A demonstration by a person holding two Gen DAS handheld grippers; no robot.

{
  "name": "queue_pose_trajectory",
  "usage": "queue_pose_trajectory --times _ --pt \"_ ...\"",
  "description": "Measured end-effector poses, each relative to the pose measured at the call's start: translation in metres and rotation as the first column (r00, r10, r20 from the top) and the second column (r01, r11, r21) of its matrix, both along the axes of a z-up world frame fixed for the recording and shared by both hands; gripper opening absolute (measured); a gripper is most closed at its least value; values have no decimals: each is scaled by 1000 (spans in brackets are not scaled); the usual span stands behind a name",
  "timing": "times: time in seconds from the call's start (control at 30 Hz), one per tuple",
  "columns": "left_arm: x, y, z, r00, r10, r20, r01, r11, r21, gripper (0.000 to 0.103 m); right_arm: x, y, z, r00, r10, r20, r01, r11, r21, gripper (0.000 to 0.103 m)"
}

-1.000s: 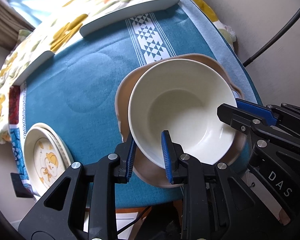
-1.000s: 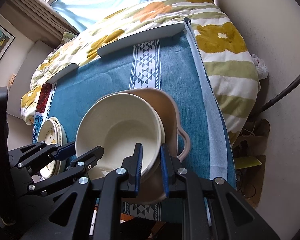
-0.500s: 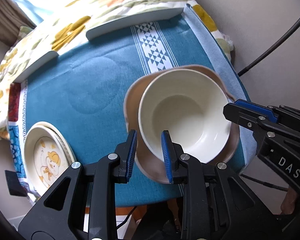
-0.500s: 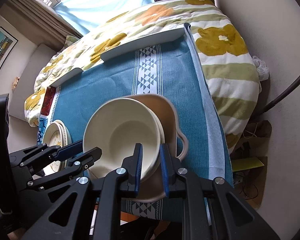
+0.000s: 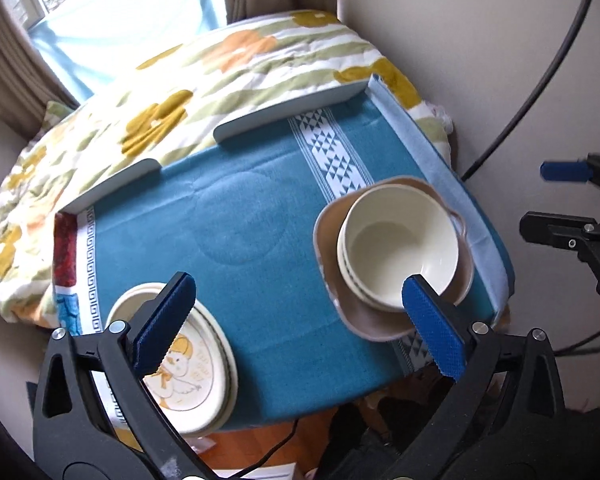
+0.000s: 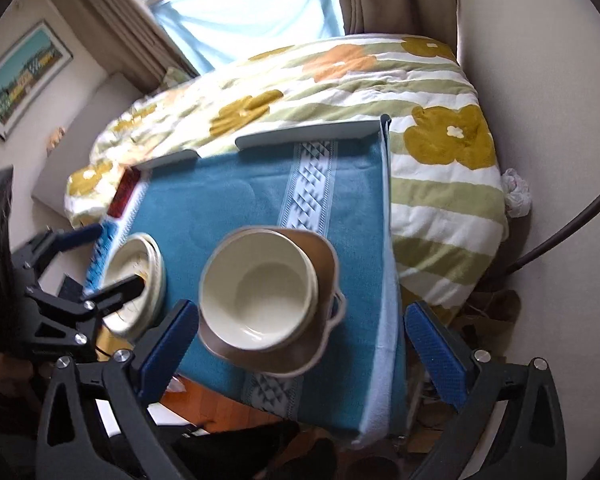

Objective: Organize plates and bowls

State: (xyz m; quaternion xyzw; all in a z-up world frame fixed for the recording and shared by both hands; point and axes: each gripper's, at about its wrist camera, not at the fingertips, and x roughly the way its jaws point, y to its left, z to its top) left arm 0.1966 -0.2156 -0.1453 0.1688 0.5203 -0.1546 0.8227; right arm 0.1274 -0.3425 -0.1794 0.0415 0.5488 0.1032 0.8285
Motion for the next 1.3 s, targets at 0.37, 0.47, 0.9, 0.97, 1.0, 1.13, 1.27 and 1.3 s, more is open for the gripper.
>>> queue_pose_trajectory --times 0.37,0.47,0.9,0.97,1.0,1.13,1.27,1.3 --pt "11 -2 -79 961 -42 -273 38 999 -22 92 15 22 -73 968 127 -216 -160 977 -144 77" --pt "17 -8 -100 943 -46 -329 44 999 -15 76 21 25 -93 952 142 -271 -179 977 -119 63" --pt "10 -41 -139 906 -137 -401 132 990 -40 28 34 36 -136 913 218 -346 -222 975 29 24" --pt "8 -43 -142 909 -148 -389 143 989 -41 28 33 33 -136 915 224 -336 -223 974 41 24" --pt "7 -44 -144 911 -151 -383 147 988 -40 28 32 34 -136 916 229 -329 -229 973 39 24" --pt "-3 -51 -148 918 -155 -366 154 988 -32 25 26 42 -134 921 255 -296 -266 964 3 23" --pt "-10 -53 -147 924 -154 -351 154 988 -28 25 26 43 -133 922 268 -280 -279 960 1 23" --pt "-12 -54 -147 925 -153 -348 154 988 -24 25 26 44 -133 921 274 -276 -287 958 -6 23"
